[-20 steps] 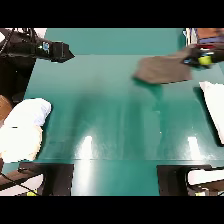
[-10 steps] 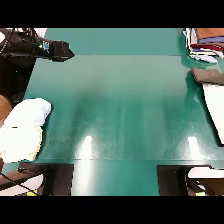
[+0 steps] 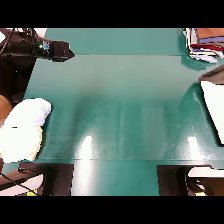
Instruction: Fold the shirts.
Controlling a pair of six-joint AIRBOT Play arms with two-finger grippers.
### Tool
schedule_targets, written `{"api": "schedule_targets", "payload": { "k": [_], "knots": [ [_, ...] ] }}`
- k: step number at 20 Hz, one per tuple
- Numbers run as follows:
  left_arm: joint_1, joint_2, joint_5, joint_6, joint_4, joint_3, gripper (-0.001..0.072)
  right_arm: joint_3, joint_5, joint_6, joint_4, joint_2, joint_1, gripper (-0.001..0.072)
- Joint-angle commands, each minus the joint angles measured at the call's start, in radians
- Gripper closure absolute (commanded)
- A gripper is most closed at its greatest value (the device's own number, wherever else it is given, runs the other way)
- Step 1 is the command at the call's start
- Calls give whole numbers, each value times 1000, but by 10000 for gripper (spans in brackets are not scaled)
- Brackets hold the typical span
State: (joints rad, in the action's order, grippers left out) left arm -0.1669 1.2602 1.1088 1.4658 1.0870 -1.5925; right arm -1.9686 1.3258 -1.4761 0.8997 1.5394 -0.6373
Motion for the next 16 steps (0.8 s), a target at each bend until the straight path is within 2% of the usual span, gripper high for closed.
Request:
{"api": "schedule_targets", "payload": {
  "k": [1,6,14,15,16],
  "knots": [
    [-1,1,3,-2,1,0,681,-38,89,-21,45,-23,-28,694],
    [-1,1,3,-8,2,0,680,1,221,-53,278,-87,-92,694],
    [-1,1,8,-51,2,0,680,457,253,-50,468,-285,-274,678],
    [-1,1,9,-60,2,0,680,499,253,-47,465,-303,-302,482],
    [-1,1,9,-60,1,0,680,533,248,-39,463,-315,-327,208]
  ]
}}
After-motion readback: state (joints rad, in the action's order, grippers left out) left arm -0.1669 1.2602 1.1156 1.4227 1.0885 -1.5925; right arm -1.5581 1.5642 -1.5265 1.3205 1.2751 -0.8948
